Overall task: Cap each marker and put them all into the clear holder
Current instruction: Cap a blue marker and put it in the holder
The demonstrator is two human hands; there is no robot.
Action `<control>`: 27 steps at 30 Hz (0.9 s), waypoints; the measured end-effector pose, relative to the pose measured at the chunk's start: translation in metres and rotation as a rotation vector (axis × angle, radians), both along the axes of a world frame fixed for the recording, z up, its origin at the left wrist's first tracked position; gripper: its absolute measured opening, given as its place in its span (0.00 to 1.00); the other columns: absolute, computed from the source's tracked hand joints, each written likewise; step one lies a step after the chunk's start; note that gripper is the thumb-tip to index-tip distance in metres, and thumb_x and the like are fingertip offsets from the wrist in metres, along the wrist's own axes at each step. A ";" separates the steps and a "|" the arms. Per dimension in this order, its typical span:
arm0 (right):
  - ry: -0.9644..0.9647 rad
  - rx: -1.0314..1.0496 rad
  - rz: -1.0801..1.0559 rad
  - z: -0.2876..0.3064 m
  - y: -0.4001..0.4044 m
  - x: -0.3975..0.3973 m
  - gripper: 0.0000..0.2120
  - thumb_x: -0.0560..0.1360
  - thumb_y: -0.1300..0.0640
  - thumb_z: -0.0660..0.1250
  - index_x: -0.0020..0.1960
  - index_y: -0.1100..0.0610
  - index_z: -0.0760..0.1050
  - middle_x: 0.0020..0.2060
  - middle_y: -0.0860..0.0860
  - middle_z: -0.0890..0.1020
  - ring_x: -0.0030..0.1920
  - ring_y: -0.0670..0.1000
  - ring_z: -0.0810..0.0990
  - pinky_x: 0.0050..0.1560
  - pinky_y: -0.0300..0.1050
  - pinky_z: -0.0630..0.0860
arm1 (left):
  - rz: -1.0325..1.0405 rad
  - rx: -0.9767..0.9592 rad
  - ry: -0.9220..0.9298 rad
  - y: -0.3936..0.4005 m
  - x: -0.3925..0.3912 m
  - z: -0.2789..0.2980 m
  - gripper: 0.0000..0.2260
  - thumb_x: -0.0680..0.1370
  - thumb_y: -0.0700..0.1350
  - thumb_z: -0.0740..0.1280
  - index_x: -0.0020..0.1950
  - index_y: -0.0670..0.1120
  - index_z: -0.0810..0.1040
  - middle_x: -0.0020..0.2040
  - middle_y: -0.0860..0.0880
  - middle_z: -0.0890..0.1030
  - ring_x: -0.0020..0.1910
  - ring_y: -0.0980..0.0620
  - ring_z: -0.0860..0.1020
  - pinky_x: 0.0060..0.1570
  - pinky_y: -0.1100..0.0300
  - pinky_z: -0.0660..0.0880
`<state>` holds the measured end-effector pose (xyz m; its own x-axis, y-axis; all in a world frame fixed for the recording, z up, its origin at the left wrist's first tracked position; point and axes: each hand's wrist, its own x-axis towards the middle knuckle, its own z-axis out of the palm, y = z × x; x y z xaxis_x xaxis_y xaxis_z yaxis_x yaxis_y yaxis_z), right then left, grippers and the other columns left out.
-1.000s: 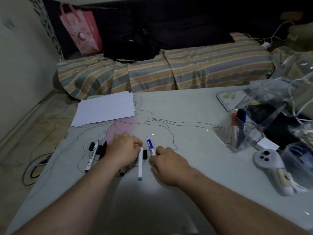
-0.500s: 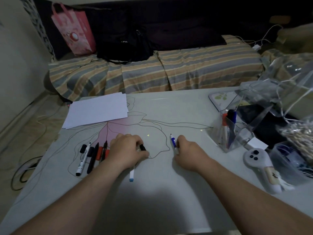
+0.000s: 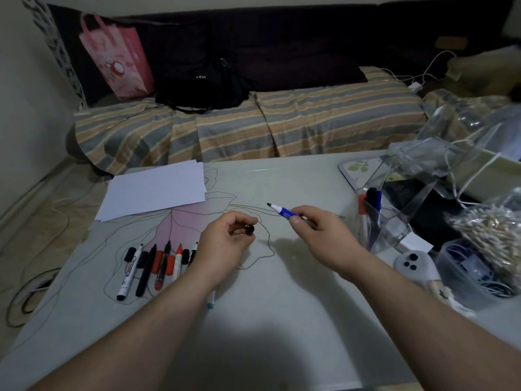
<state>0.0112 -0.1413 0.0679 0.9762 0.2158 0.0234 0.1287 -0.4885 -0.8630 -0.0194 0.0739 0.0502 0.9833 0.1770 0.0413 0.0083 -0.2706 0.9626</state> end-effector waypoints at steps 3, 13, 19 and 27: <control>-0.079 -0.094 -0.004 0.008 -0.001 -0.004 0.07 0.80 0.46 0.66 0.54 0.44 0.82 0.35 0.47 0.79 0.36 0.48 0.76 0.38 0.45 0.71 | 0.027 0.047 -0.025 0.000 0.001 0.001 0.15 0.75 0.32 0.72 0.52 0.51 0.84 0.46 0.54 0.86 0.45 0.60 0.83 0.49 0.68 0.77; -0.211 -0.352 0.018 0.010 -0.006 -0.006 0.09 0.78 0.44 0.67 0.56 0.41 0.82 0.46 0.46 0.76 0.51 0.49 0.77 0.54 0.49 0.76 | 0.027 0.101 -0.020 -0.001 0.002 -0.001 0.15 0.75 0.34 0.73 0.51 0.55 0.85 0.46 0.58 0.86 0.46 0.59 0.83 0.53 0.63 0.78; -0.224 -0.385 0.019 0.004 -0.006 -0.003 0.10 0.78 0.42 0.66 0.57 0.39 0.82 0.45 0.44 0.75 0.51 0.48 0.76 0.54 0.53 0.77 | 0.006 0.183 -0.032 -0.003 -0.001 0.001 0.16 0.76 0.38 0.73 0.52 0.60 0.84 0.45 0.60 0.85 0.42 0.62 0.79 0.47 0.69 0.74; -0.277 -0.486 0.037 -0.002 -0.004 -0.002 0.10 0.78 0.40 0.65 0.56 0.39 0.81 0.44 0.43 0.73 0.52 0.50 0.74 0.55 0.55 0.76 | -0.064 0.482 -0.133 -0.005 -0.002 0.006 0.12 0.76 0.43 0.73 0.57 0.57 0.85 0.50 0.58 0.81 0.48 0.65 0.76 0.47 0.77 0.68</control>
